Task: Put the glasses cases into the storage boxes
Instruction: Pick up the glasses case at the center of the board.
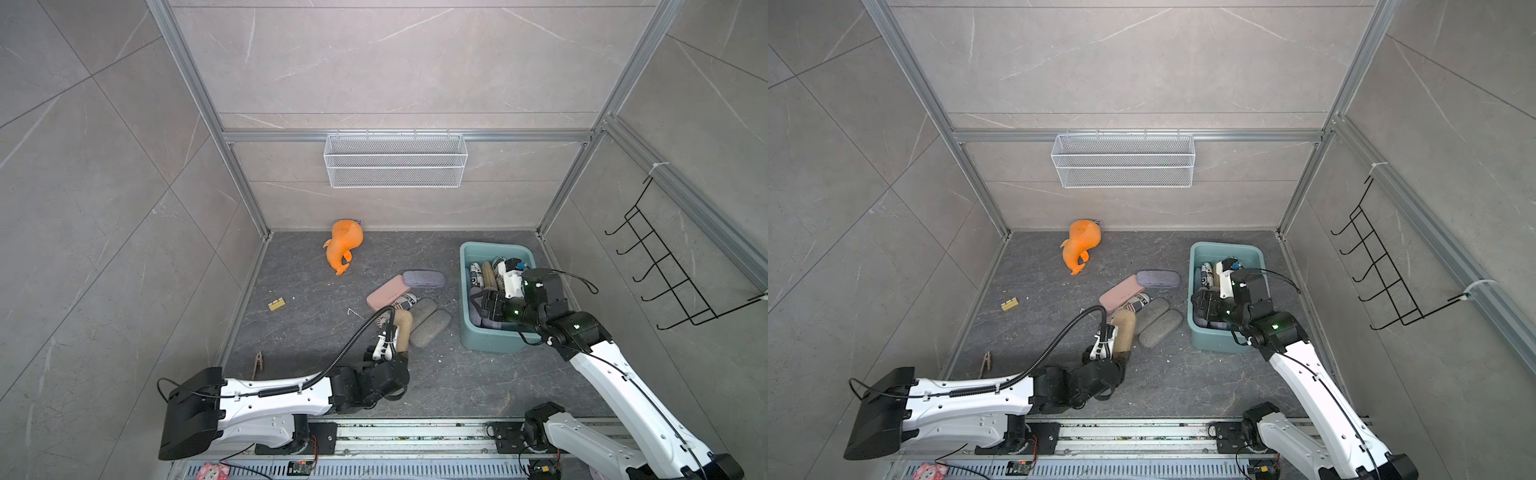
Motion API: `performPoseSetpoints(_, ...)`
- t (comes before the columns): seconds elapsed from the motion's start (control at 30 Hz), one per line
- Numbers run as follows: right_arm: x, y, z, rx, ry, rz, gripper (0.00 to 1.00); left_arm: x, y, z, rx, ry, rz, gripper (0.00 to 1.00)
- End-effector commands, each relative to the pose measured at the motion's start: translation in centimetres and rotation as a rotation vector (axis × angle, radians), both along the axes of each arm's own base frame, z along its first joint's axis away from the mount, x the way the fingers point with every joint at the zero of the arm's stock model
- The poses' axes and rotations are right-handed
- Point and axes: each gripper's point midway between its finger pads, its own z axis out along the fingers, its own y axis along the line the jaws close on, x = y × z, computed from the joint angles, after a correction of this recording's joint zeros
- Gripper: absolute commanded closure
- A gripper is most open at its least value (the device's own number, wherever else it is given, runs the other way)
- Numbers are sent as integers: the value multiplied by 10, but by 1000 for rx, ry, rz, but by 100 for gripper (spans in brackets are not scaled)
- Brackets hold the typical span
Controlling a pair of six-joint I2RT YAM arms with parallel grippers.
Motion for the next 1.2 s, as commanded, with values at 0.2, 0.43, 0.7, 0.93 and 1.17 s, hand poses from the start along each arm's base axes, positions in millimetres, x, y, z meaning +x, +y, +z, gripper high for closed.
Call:
performPoseSetpoints(0.2, 3, 39, 22, 100, -45, 88, 33, 28, 19, 39, -263, -79, 33, 46)
performPoseSetpoints(0.43, 1, 63, 40, 129, -60, 146, 35, 24, 13, 62, -357, -134, -62, 47)
performPoseSetpoints(0.7, -7, 144, 50, 196, -76, 312, 28, 25, -3, 93, -430, -239, -156, 47)
performPoseSetpoints(0.93, -9, 193, 45, 203, -63, 397, 27, 30, -9, 102, -480, -228, -171, 47)
performPoseSetpoints(1.17, -7, 227, 28, 187, -34, 422, 35, 29, -10, 106, -497, -229, -181, 47)
